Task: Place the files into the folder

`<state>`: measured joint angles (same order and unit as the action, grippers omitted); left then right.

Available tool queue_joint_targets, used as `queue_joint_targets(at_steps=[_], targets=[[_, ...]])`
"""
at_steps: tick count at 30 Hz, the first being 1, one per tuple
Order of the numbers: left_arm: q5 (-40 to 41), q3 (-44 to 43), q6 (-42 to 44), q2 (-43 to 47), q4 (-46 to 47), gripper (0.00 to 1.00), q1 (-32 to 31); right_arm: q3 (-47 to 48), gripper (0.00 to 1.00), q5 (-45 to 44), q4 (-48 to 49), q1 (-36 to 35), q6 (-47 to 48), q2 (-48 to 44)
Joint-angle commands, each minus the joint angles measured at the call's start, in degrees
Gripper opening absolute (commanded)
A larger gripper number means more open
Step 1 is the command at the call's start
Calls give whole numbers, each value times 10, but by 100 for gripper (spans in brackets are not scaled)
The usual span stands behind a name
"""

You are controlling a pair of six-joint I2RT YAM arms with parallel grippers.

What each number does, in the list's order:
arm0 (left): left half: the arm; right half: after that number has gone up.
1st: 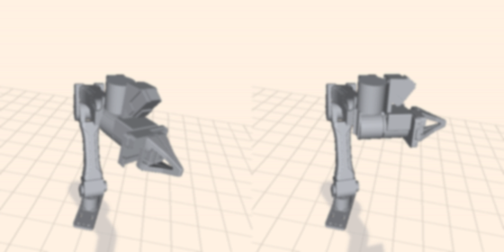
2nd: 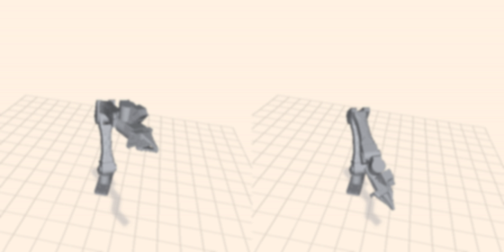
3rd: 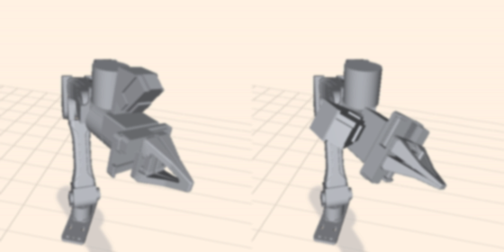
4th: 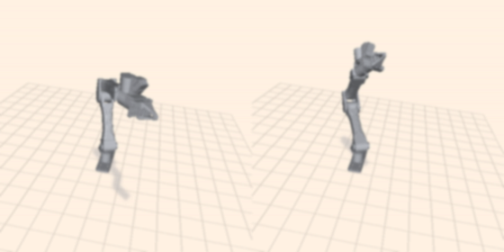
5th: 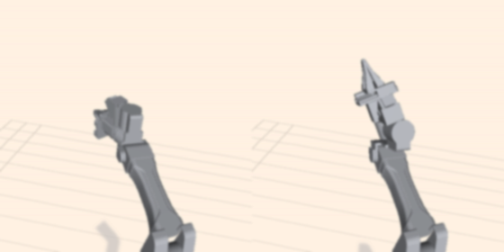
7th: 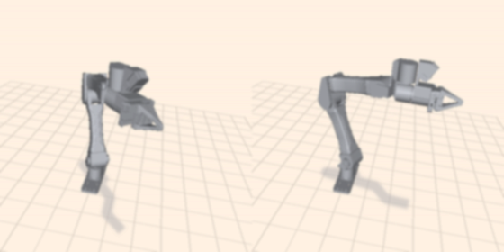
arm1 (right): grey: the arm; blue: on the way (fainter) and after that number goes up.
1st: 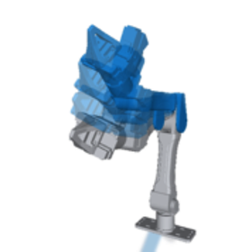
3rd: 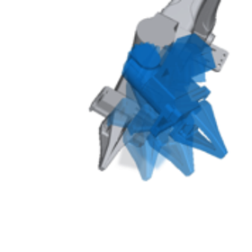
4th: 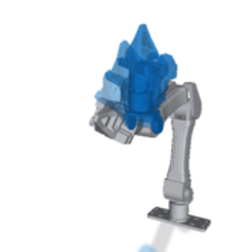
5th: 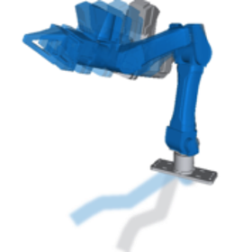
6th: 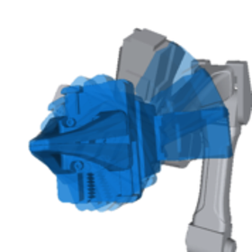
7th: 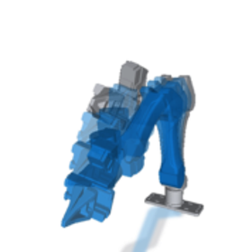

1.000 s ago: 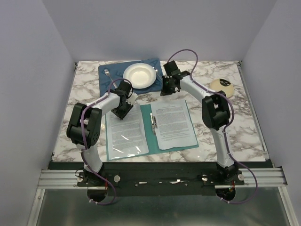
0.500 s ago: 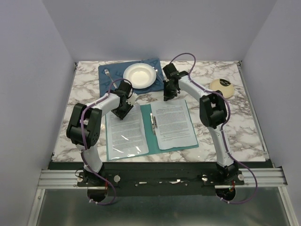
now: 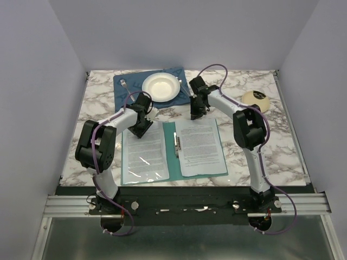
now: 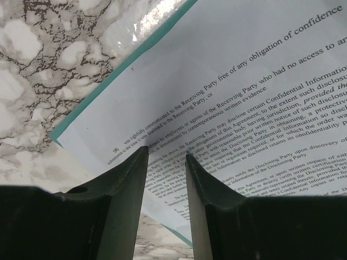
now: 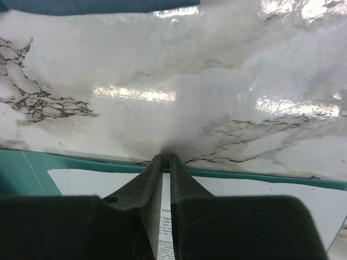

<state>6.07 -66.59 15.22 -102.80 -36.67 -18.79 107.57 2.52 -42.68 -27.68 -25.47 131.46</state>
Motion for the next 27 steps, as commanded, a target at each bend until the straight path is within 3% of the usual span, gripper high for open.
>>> queue_joint_targets(at_steps=[1, 10, 13, 16, 23, 27], targets=[[11, 12, -1, 23, 8, 43, -2, -19, 19, 1, -8, -7, -4, -13], [4, 8, -1, 23, 9, 43, -2, -77, 18, -21, 9, -8, -29, -59], [6, 6, -2, 28, 7, 43, -2, -84, 31, -22, 18, -8, -34, -68], [7, 0, -5, 37, -4, 43, -2, -79, 35, -22, 21, -8, -34, -67], [-32, -46, -28, 74, -59, 43, -7, -43, 37, -28, 36, -8, -57, -49], [-46, -55, -36, 75, -62, 44, -36, -38, 37, 12, 59, -8, -71, -46]])
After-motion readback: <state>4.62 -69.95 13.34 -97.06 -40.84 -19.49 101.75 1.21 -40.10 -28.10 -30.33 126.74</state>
